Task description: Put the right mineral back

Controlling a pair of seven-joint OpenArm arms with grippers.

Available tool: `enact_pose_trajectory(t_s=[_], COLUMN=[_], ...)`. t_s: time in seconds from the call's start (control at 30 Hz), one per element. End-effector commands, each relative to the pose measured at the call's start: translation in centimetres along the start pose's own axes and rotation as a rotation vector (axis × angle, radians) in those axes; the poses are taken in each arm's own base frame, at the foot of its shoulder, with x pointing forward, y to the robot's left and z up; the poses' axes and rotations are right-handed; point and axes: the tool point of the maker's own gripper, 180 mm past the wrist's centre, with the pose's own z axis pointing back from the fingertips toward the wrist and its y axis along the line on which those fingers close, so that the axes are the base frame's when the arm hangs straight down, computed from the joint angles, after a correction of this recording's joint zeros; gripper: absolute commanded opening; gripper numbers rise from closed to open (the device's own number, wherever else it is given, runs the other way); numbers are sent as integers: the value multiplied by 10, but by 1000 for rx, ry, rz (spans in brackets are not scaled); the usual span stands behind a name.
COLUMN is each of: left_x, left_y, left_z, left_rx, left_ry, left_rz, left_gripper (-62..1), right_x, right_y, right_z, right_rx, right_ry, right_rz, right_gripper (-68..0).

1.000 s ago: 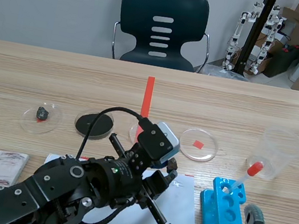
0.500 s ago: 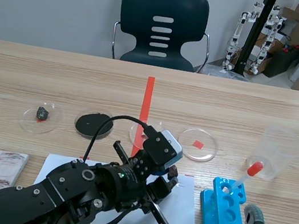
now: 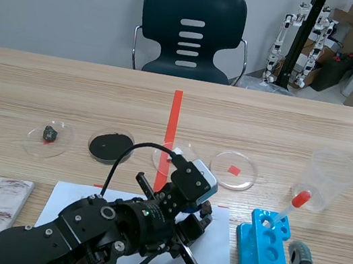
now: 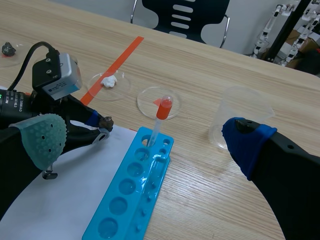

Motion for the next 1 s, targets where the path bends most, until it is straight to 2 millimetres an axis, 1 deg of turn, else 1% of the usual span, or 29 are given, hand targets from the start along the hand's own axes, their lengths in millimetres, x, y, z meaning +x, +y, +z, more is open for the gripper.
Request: enact_pose_trajectory(t_s=[0.0,0.2,0.27,0.47,0.53,0.57,0.67,0.7,0.83,0.97], left_x=[16,15,15,15,15,15,13,14,13,19], left_y=[0,0,0,0,0,0,-1,-2,-2,-4], left_z=[-3,-3,-3,-3,-3,-3,-2,-2,0,9], left_rx=[1,1,1,1,1,1,0,-1,-1,0], left_ry=[-47,-46,-45,-45,-45,-45,-43,-45,-50,-86], left_rz=[0,1,1,1,1,1,3,4,4,-3], left_gripper=[-492,-483,-418,-287,-234,-201,-69,-54,-51,-51], right_x=[9,9,9,9,9,9,9,9,9,9], right_y=[-3,-3,-3,-3,-3,-3,-3,-3,-3,-3], right_z=[-3,-3,-3,-3,-3,-3,-3,-3,-3,-3], right_rx=[-10,-10,-10,-10,-10,-10,-10,-10,-10,-10], right_ry=[-36,-36,-36,-36,-36,-36,-36,-36,-36,-36], right_rz=[2,2,2,2,2,2,2,2,2,2], right_gripper=[4,4,4,4,4,4,4,4,4,4])
